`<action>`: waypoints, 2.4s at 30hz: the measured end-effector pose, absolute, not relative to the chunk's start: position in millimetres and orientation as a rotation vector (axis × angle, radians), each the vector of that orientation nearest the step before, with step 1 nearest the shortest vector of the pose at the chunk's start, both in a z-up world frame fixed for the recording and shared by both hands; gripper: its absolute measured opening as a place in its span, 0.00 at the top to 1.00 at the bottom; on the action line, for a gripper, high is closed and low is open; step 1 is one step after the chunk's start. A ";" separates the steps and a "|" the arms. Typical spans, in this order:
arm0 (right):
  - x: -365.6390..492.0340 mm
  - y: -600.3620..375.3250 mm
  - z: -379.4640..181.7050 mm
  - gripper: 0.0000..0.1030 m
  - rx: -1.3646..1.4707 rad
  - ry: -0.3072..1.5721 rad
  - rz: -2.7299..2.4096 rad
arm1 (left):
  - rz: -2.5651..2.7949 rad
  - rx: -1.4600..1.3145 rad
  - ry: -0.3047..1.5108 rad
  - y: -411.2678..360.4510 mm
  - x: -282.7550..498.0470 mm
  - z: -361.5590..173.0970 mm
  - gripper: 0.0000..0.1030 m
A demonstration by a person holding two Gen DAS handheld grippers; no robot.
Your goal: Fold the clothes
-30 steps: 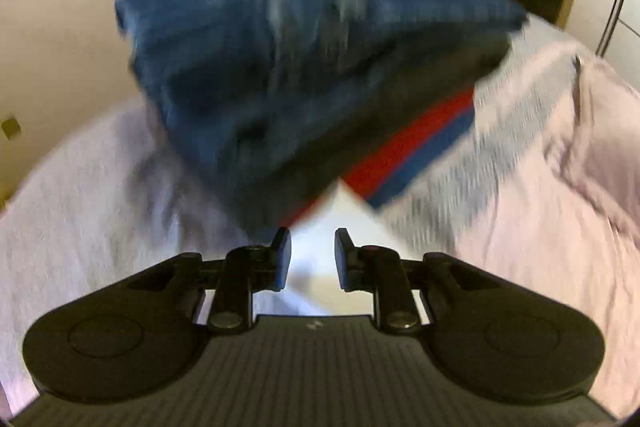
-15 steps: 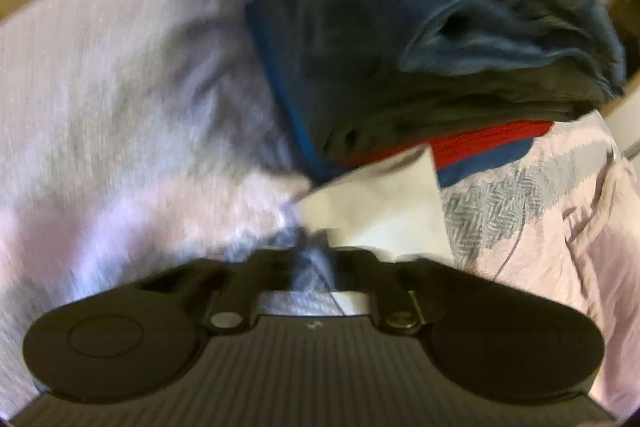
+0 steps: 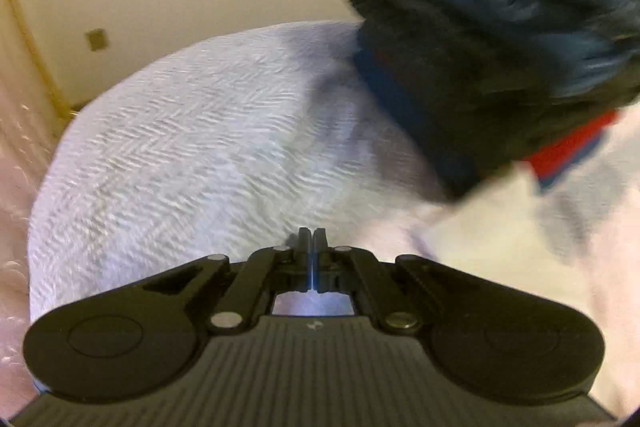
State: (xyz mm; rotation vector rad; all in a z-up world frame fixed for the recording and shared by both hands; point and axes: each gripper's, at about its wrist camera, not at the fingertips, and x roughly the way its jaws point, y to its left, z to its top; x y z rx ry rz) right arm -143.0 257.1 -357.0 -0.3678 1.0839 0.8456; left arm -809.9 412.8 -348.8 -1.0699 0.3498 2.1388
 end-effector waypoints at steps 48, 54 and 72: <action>25.5 340.2 -383.4 0.24 -0.329 1.116 1.347 | 0.652 -0.769 0.786 542.4 -432.6 -386.2 0.61; 21.9 370.2 -409.5 0.24 -0.323 1.182 1.430 | 0.553 -0.862 0.794 550.2 -417.5 -413.7 0.84; -9.1 377.5 -406.1 0.88 -0.385 1.040 1.333 | 0.651 -0.605 0.765 540.6 -407.9 -417.4 0.88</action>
